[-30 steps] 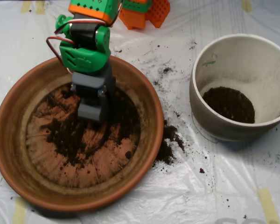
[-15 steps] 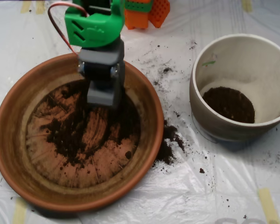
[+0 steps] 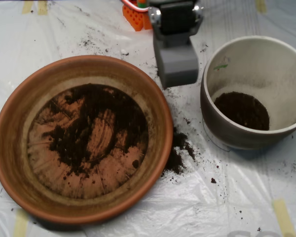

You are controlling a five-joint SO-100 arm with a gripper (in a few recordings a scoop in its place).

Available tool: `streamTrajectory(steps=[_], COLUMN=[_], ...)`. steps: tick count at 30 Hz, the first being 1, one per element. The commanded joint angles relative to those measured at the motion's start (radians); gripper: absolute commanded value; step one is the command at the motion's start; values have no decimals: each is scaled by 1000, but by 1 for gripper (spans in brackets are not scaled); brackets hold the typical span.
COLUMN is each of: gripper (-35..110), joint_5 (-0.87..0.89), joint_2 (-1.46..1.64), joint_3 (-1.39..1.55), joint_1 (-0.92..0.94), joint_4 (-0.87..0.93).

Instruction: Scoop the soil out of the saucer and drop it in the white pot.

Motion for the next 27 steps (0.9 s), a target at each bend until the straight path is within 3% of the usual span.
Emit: streamTrajectory(steps=[1,10,11,14,17,27], gripper=[0,0,1,29,38,41], joint_5=[-15,-25,-23,-15,-14,-12], joint_2=[83,-49,-58,-74,-71,-23], joint_3=[-106,-239,-239,-232,-209,-150], joint_1=[-132,-356,-365,-376,-367,-351], joint_4=[-3,18,21,37,35,38])
